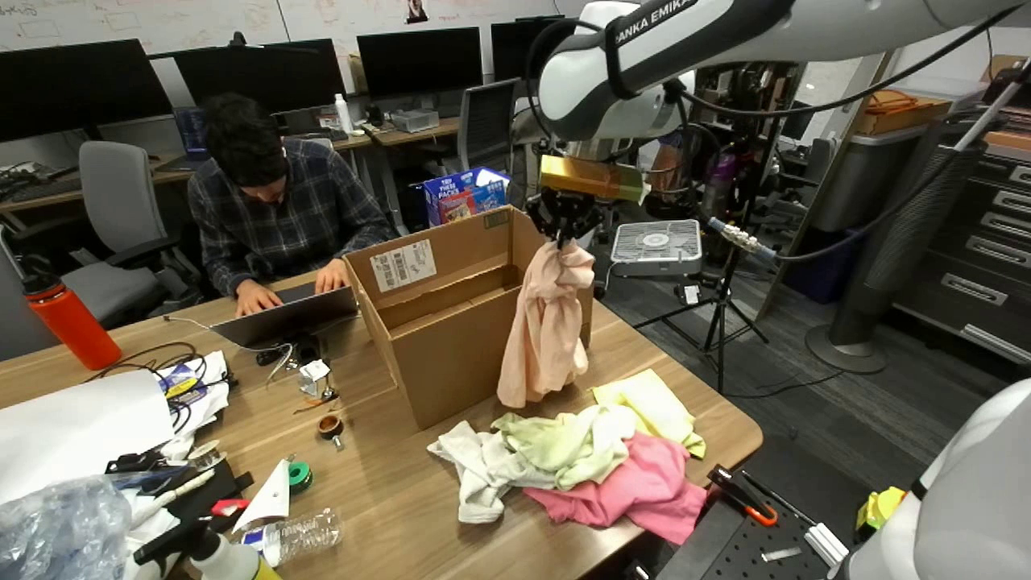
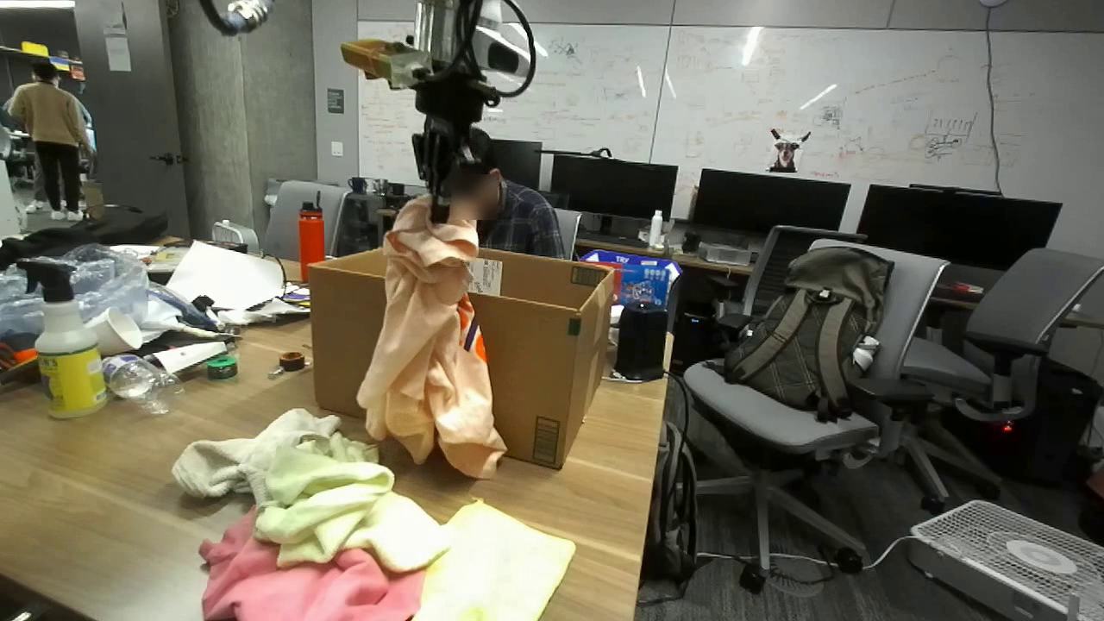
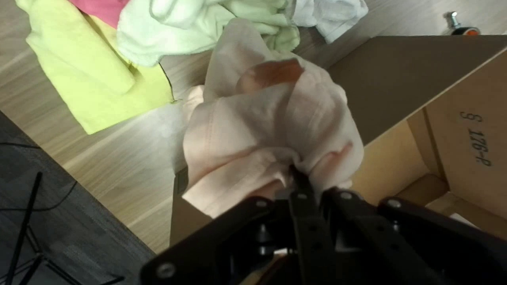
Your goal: Place the peach shirt and two yellow towels inside the brown box
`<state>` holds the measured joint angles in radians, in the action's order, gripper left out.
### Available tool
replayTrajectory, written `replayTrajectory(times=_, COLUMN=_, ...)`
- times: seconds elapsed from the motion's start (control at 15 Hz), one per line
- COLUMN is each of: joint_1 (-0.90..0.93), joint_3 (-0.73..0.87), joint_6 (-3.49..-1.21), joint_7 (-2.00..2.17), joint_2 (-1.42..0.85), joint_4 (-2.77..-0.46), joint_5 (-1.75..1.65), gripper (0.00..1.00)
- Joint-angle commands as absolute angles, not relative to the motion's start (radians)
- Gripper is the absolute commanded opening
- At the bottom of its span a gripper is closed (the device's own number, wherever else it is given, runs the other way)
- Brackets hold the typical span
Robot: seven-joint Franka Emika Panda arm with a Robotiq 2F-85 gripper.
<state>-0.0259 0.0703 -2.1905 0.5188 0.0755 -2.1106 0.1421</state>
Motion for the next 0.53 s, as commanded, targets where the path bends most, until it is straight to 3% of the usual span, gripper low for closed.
replayTrajectory(times=0.0, joint_1=-0.026, joint_3=0.025, joint_6=-2.211, joint_7=0.578, joint_2=0.180, joint_4=-2.123, joint_5=0.127, gripper=0.02)
replayTrajectory(times=0.47, joint_1=-0.021, joint_3=-0.046, joint_6=-2.177, joint_7=0.622, joint_2=0.291, joint_4=-2.079, joint_5=0.154, gripper=0.02)
